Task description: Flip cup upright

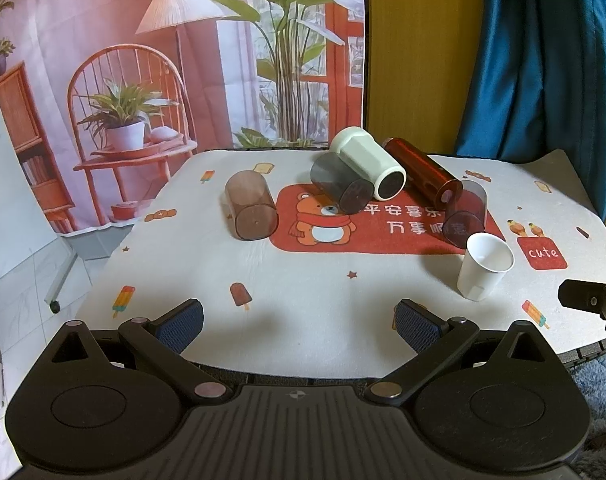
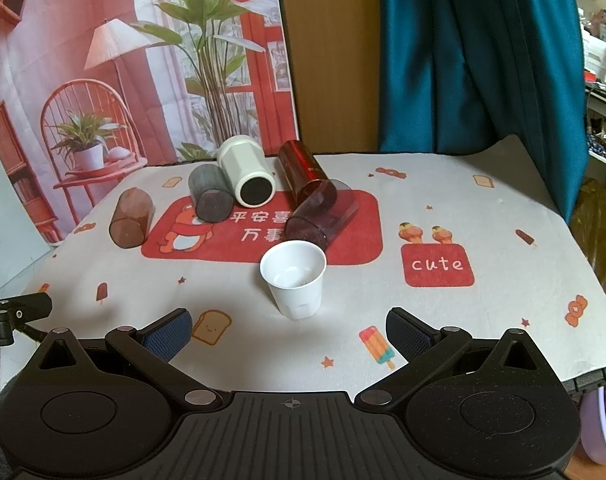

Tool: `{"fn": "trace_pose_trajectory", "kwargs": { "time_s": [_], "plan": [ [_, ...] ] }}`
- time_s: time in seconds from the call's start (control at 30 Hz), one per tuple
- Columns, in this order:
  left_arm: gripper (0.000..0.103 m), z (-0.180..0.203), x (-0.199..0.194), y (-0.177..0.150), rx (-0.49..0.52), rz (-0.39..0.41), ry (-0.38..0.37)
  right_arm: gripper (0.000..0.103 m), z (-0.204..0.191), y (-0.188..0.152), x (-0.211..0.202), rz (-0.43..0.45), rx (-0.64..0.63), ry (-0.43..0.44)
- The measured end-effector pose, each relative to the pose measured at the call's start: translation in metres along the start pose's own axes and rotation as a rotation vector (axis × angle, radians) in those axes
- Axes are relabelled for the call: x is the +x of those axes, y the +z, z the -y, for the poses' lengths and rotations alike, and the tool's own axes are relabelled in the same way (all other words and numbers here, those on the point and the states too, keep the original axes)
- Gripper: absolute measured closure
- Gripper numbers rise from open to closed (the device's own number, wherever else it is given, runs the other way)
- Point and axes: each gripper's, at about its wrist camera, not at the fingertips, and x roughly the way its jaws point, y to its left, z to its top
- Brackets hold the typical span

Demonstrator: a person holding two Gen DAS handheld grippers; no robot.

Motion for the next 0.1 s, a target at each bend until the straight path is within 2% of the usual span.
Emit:
{"fn": "trace_pose_trajectory", "kwargs": {
  "time_s": [0.1],
  "plan": [
    [0.0, -0.0001, 0.0002, 0.0, 0.001, 0.0, 0.0, 0.0, 0.0, 0.0001, 0.0001, 0.001, -0.001, 0.001]
  ]
}}
